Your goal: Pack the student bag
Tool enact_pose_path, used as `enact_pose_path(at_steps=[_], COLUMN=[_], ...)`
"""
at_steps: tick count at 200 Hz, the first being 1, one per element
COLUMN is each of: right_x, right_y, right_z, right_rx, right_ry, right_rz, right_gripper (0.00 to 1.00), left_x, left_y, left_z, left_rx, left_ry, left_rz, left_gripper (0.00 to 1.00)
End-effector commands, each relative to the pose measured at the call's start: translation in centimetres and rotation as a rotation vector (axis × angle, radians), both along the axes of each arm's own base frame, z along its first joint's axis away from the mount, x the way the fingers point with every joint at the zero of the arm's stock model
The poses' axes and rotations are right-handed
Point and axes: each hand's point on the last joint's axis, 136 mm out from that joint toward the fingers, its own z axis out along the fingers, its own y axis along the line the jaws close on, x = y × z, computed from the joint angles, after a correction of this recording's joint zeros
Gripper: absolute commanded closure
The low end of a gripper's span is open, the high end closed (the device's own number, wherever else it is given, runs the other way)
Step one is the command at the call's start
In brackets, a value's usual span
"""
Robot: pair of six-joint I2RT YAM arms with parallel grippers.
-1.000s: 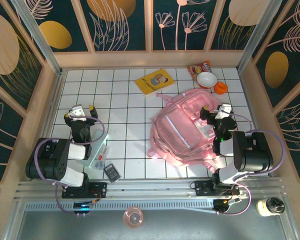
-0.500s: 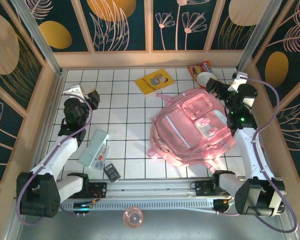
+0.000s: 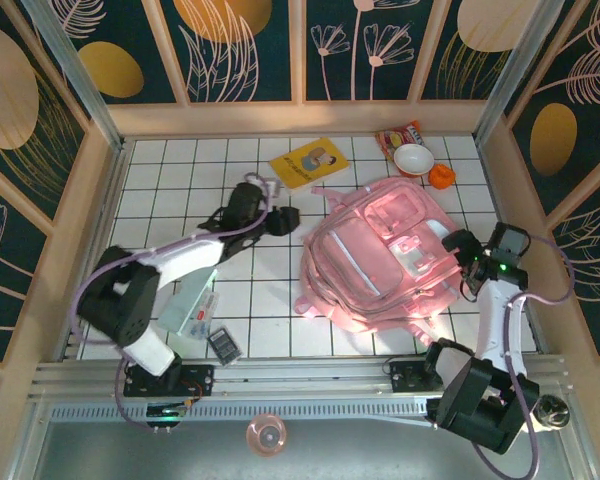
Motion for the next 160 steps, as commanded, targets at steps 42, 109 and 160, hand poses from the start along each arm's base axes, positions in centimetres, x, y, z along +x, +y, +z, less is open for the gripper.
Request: enact_pose_path(at_steps=[42,109,160], right_x=[-0.4,4.0,9.1], right_y=[1.5,10.0,15.3], right_z=[-4.1,-3.7,-1.7], right_rx=[0.081,0.163,0.130], right_ry=[0.012,-0.124,-0.201], right_rz=[0.037,0.305,0.436], right_gripper=[0.06,0.09,0.09], left_x=[-1.7,-10.4,-12.2], left_y=[-8.7,-3.0,2.1], left_z=[-7.5,-8.0,-9.1], left_rx=[0.067,0.102,0.174], left_ry=[0.135,0.177,0.188], left_rz=[-0.254,-0.352,-0.174], left_gripper=[0.59,0.69,0.69])
